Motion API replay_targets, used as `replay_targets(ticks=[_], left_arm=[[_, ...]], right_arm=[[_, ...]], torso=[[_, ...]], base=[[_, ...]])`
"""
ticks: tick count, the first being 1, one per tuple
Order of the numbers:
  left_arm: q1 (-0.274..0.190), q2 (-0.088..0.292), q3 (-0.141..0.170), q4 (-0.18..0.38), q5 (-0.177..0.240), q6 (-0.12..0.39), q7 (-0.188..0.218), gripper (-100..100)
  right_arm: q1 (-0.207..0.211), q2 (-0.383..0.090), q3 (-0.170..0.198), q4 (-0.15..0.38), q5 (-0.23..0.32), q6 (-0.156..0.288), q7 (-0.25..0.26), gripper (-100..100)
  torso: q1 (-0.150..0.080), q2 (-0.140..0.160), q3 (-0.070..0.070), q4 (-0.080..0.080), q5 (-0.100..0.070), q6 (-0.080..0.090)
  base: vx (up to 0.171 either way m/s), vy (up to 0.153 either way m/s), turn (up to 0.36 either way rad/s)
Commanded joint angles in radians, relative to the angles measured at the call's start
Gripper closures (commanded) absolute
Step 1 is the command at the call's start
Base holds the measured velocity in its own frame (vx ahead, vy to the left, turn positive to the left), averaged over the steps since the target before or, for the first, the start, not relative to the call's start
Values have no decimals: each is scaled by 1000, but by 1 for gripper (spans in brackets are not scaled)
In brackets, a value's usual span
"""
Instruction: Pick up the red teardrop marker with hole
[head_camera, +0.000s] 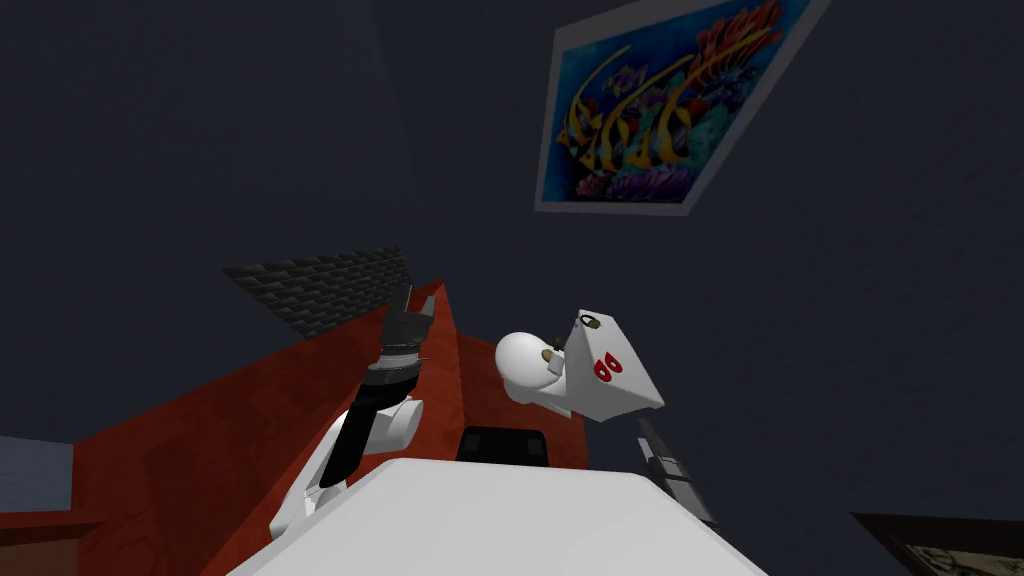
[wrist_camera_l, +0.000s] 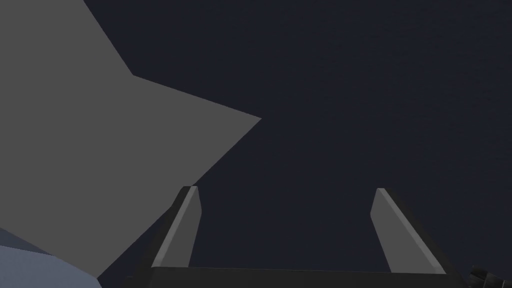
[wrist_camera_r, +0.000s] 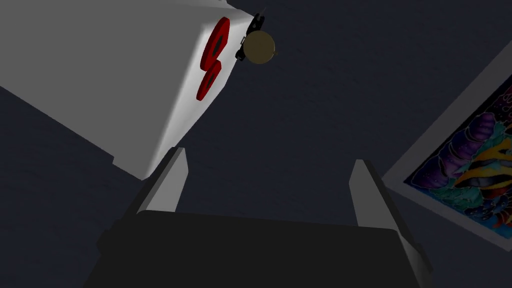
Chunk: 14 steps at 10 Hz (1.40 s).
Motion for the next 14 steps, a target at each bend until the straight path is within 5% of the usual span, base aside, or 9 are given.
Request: replay_targets(ticks=[1,14], left_arm=[[0,0,0,0,0,0,0,0],[0,0,0,0,0,0,0,0]], right_arm=[[50,-8,-12,27,11,7,12,-100],[376,-64,-94,209,147,100,86,-100]], torso=[[0,0,0,0,0,0],[-2,-5,-3,-1,0,-1]], base=[[15,68,207],[58,46,248]])
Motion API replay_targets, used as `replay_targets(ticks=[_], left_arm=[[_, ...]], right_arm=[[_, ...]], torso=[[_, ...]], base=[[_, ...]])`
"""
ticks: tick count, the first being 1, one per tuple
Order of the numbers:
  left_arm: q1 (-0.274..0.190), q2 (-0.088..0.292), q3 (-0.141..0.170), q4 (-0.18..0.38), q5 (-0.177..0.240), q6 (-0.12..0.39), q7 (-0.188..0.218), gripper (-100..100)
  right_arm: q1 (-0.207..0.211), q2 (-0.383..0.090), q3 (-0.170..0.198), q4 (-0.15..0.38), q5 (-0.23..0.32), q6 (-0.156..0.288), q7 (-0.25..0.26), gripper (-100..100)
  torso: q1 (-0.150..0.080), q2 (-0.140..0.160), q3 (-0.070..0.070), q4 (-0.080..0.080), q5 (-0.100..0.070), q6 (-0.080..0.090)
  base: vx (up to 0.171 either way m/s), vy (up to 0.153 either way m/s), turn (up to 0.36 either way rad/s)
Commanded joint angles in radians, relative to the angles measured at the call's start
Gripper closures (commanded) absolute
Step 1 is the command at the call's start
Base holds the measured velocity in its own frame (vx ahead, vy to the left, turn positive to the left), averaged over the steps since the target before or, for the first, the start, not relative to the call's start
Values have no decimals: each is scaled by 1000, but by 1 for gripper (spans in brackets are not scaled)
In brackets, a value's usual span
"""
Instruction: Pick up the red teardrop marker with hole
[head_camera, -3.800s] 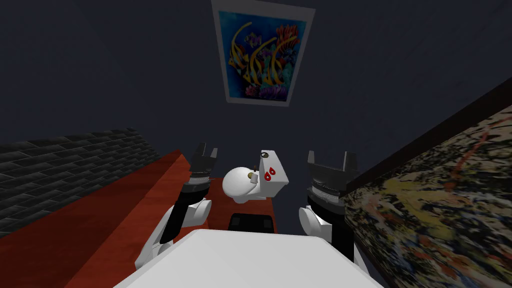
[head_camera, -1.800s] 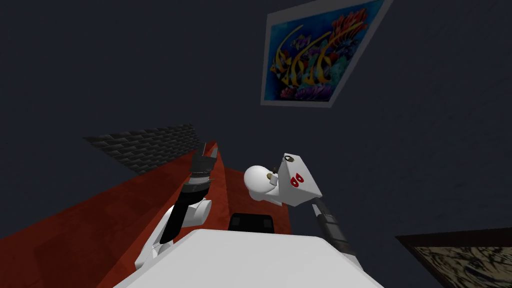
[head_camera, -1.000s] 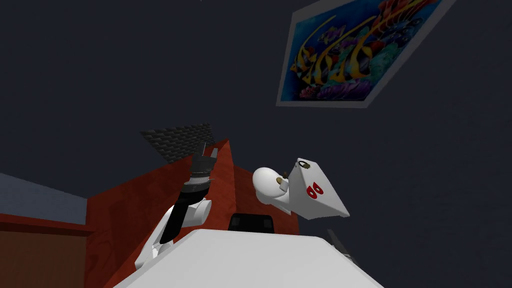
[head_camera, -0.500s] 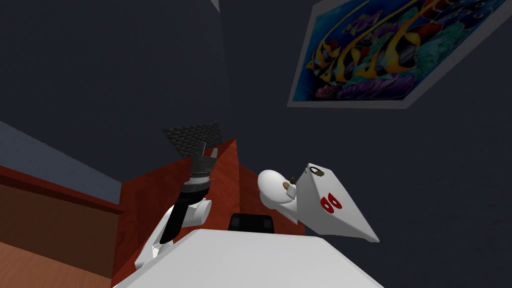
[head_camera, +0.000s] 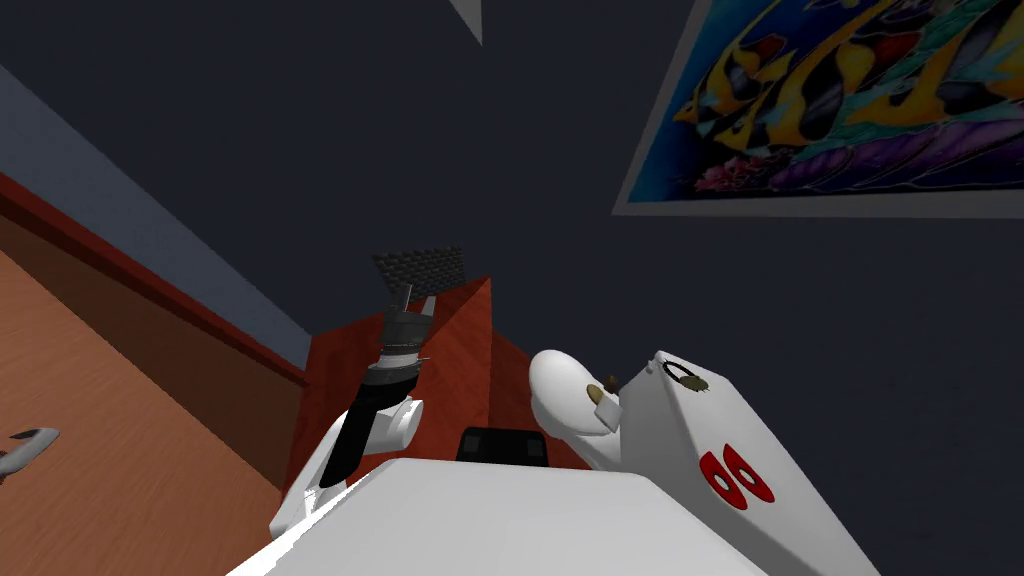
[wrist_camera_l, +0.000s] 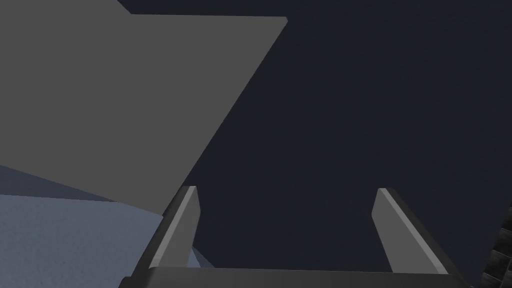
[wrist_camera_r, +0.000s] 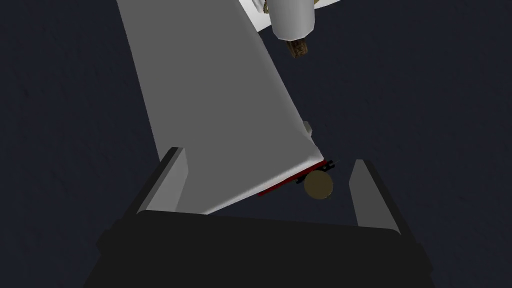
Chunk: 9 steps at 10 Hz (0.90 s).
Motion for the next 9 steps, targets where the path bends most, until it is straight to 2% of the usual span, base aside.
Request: replay_targets(ticks=[1,3,4,9], left_arm=[[0,0,0,0,0,0,0,0],[0,0,0,0,0,0,0,0],[0,0,0,0,0,0,0,0],[0,0,0,0,0,0,0,0]], right_arm=[[34,-9,-12,25,32,33,13,-100],[84,-20,-30,49,68,60,21,-100],[84,-20,-30,49,68,60,21,-100],[189,-45,-70,92,150,120,38,-100]], torso=[[0,0,0,0,0,0],[-2,-1,-1,0,-1,0],[-2,-1,-1,0,-1,0],[-2,0,0,0,0,1]], base=[[133,-2,410],[132,-15,355],[92,-19,127],[112,-28,322]])
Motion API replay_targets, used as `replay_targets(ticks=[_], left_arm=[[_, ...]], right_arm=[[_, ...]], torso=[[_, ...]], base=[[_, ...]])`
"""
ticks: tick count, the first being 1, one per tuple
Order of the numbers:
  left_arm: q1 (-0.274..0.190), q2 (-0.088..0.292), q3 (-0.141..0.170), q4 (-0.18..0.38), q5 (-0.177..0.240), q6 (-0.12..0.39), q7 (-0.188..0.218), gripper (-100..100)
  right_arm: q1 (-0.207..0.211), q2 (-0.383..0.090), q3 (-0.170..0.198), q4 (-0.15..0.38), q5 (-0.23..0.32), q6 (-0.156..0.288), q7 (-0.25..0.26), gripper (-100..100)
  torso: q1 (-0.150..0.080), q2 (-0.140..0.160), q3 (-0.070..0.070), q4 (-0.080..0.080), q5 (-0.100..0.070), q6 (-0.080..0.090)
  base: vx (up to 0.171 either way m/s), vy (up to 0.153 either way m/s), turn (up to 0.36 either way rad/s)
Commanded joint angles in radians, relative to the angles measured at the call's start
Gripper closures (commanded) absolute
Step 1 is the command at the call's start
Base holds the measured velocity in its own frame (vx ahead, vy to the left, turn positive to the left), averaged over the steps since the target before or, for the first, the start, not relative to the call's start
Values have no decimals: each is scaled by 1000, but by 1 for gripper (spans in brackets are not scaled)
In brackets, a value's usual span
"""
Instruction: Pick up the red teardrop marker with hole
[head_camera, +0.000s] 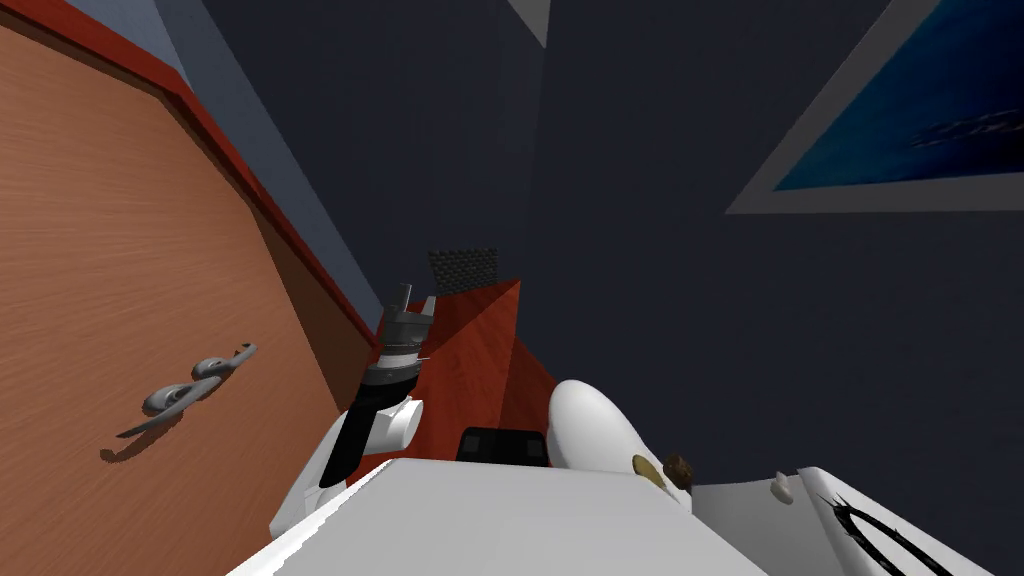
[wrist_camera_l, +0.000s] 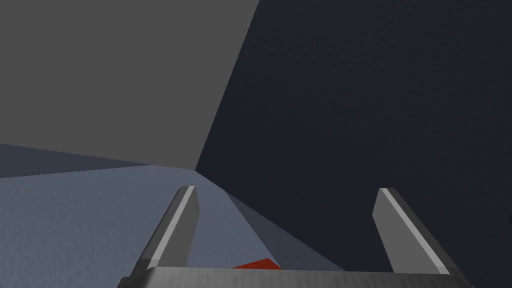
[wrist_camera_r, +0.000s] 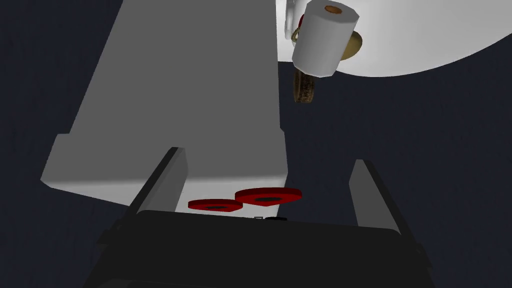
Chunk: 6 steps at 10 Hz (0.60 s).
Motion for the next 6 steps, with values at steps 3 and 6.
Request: replay_targets(ticks=[3,6], left_arm=[[0,0,0,0,0,0,0,0],[0,0,0,0,0,0,0,0]], right_arm=[[46,-22,-21,30,47,39,11,-100],[70,-36,-30,40,67,53,15,-100]], torso=[[-2,0,0,0,0,0],[-2,0,0,0,0,1]], base=[[107,-61,282],[87,-66,232]])
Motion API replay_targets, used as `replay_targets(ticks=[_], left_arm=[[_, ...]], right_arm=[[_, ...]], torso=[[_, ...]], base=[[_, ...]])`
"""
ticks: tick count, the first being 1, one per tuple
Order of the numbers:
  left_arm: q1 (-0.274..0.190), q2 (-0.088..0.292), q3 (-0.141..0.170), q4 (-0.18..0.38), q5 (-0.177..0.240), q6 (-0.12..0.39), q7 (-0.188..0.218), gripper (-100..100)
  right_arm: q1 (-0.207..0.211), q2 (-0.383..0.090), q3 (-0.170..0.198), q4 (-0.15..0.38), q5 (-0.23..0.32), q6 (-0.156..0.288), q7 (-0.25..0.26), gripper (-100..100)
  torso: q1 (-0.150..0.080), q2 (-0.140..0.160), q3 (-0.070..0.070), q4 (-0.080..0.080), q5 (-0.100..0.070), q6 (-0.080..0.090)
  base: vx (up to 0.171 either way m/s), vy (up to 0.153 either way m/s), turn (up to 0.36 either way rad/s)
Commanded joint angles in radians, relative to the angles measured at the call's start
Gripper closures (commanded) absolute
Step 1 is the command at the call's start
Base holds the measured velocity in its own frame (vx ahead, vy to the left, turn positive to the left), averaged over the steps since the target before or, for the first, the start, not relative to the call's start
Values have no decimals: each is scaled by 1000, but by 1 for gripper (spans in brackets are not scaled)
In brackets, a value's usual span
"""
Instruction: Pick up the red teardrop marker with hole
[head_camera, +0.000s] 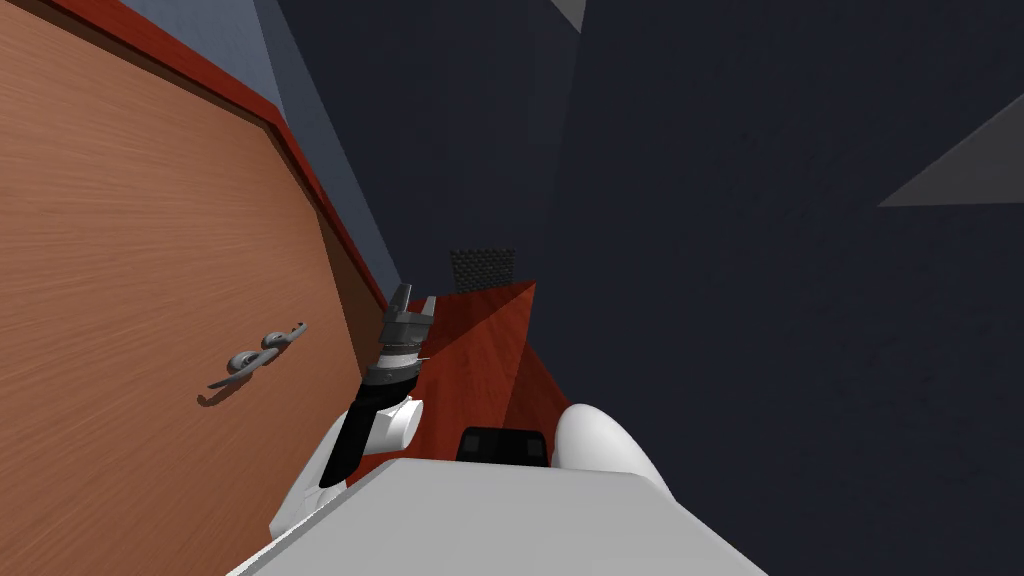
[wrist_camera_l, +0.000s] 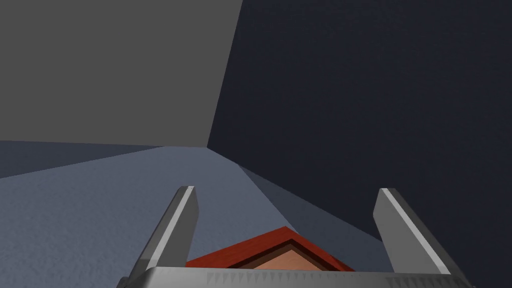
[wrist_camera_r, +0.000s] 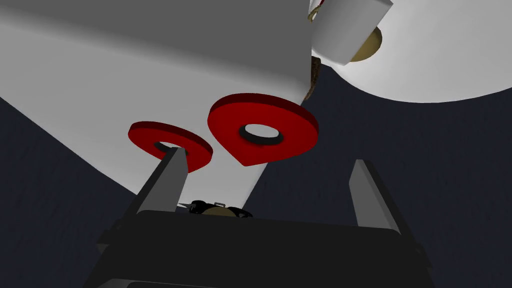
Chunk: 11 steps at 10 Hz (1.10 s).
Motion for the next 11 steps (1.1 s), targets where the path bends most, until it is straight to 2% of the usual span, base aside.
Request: replay_targets(ticks=[1,2,4,5,6,10,11], left_arm=[[0,0,0,0,0,0,0,0],[0,0,0,0,0,0,0,0],[0,0,0,0,0,0,0,0],[0,0,0,0,0,0,0,0],[0,0,0,0,0,0,0,0],[0,0,0,0,0,0,0,0],[0,0,0,0,0,0,0,0]], right_arm=[[0,0,0,0,0,0,0,0],[-31,-3,7,29,-4,10,-3,-100],[-70,-7,15,65,-9,23,-6,-100],[-58,-6,13,52,-7,19,-4,-100],[-61,-6,13,54,-7,21,-5,100],[-59,-7,11,54,-7,22,-5,100],[-59,-7,11,54,-7,22,-5,0]], torso=[[0,0,0,0,0,0],[3,2,2,1,1,0],[4,5,3,1,1,0],[4,6,4,2,1,0],[4,5,3,1,1,0],[4,5,4,2,-1,0],[4,5,4,2,-1,1]], base=[[8,-10,-5],[-8,1,121],[-23,4,98],[-11,2,16],[0,0,0],[0,0,0],[0,0,0]])
